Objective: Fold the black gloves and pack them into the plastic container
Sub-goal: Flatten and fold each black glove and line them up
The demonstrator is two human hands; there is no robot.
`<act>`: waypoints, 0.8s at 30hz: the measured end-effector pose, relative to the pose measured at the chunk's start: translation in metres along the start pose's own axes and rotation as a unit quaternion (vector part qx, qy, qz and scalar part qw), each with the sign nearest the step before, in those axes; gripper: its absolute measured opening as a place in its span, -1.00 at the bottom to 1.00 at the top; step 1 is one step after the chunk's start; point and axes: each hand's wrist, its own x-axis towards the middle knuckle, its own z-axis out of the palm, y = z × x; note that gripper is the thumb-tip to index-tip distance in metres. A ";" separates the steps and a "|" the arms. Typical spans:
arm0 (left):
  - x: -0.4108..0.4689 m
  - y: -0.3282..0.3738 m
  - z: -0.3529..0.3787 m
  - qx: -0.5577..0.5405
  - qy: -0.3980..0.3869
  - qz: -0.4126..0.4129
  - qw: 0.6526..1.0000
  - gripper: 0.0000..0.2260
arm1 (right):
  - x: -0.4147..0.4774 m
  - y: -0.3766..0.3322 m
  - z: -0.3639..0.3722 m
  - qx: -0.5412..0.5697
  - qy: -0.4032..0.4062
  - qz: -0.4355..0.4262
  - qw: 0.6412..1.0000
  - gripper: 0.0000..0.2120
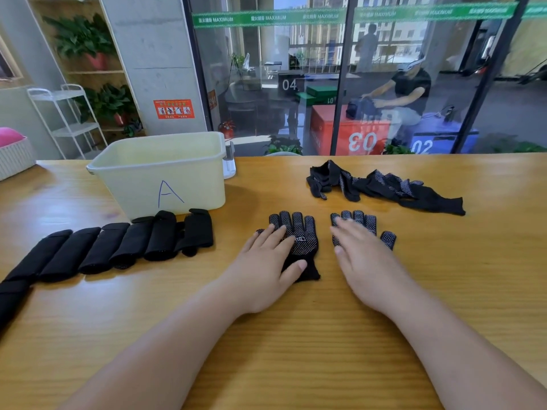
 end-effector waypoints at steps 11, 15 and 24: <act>0.066 0.019 0.014 0.064 -0.085 -0.056 0.993 -0.25 | 0.025 0.019 0.003 -0.091 -0.153 0.112 0.978 -0.20; 0.066 0.019 0.015 0.057 -0.069 -0.052 0.995 -0.28 | 0.018 0.017 0.000 -0.073 -0.137 0.106 0.982 -0.22; 0.038 0.023 0.004 -0.038 0.184 0.034 0.982 -0.60 | -0.021 0.023 -0.007 -0.010 -0.064 0.049 0.997 -0.40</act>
